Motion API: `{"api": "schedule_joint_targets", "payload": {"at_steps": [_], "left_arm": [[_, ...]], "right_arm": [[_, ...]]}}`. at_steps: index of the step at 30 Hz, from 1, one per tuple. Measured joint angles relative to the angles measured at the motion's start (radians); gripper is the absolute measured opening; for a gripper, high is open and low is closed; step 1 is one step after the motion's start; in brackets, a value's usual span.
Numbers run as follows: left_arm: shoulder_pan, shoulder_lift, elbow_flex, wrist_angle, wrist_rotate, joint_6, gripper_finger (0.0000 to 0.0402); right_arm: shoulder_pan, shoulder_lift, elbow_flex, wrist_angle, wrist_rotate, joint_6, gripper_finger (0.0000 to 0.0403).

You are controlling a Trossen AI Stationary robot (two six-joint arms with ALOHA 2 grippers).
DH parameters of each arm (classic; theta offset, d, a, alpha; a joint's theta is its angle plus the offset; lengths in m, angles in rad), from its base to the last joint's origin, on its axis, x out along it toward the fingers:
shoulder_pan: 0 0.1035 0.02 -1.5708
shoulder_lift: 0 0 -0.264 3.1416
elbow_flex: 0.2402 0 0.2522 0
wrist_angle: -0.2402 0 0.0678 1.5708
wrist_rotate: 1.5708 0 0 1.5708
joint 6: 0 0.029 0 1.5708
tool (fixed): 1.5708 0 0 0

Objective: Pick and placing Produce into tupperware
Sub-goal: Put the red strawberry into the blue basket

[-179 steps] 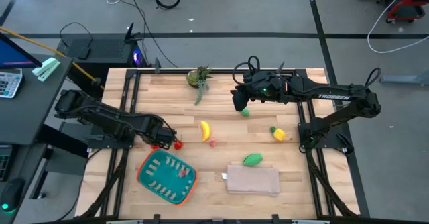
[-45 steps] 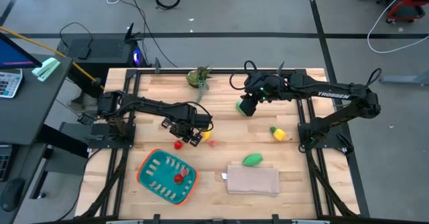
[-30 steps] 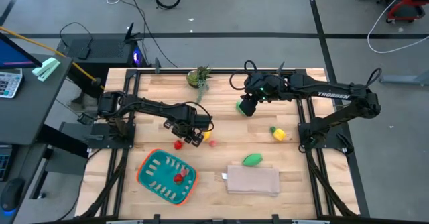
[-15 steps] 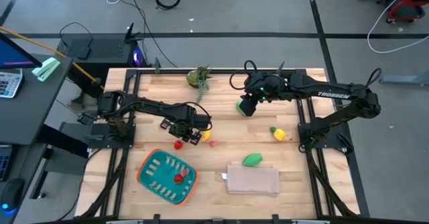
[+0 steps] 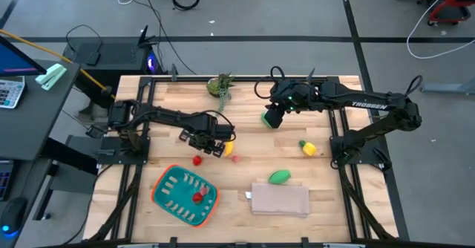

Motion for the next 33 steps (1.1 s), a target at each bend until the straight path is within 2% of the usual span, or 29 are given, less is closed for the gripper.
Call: {"api": "schedule_joint_targets", "payload": {"at_steps": [9, 15, 21, 26, 33], "left_arm": [[-0.009, 0.0, 0.0, 0.0, 0.018, -0.001, 0.0139], [-0.01, 0.0, -0.062, 0.007, 0.062, -0.028, 0.0138], [-0.01, 0.001, -0.074, 0.073, 0.062, -0.027, 0.0138], [-0.01, 0.001, -0.074, 0.14, 0.062, -0.027, 0.0131], [-0.01, 0.001, -0.074, 0.136, 0.061, -0.027, 0.0116]], "right_arm": [[0.0, 0.0, 0.0, 0.0, 0.0, 0.0, 0.0156], [0.0, 0.0, 0.0, 0.0, 0.0, -0.005, 0.0156], [0.0, 0.0, 0.0, 0.005, 0.0, -0.006, 0.0156], [0.0, 0.0, 0.0, 0.026, 0.0, -0.007, 0.0156], [0.0, 0.0, 0.0, 0.031, 0.0, -0.008, 0.0156]]}}
